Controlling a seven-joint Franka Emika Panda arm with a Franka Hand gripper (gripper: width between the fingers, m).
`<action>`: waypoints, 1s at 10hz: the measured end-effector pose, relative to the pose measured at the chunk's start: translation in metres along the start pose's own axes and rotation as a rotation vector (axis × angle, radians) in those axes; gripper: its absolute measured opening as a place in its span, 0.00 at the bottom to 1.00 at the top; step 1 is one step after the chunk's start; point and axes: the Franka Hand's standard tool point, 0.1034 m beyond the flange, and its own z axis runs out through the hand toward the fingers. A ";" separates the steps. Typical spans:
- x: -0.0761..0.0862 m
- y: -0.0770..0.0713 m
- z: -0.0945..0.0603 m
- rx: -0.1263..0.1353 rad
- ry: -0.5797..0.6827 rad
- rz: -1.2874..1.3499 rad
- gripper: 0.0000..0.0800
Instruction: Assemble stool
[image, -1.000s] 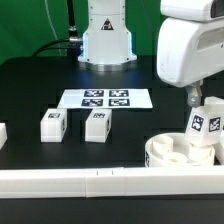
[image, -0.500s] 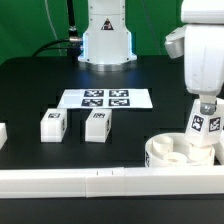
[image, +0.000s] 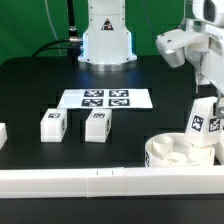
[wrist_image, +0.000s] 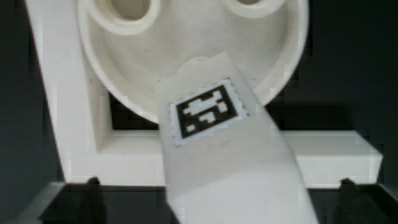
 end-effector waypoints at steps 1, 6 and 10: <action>-0.002 0.000 0.001 0.001 -0.002 -0.055 0.81; -0.010 -0.001 0.005 0.009 -0.023 -0.351 0.81; -0.013 -0.002 0.006 0.012 -0.023 -0.349 0.53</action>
Offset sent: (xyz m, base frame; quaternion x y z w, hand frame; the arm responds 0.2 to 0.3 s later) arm 0.0000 0.0000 0.0000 0.0000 0.0000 -0.1938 0.9810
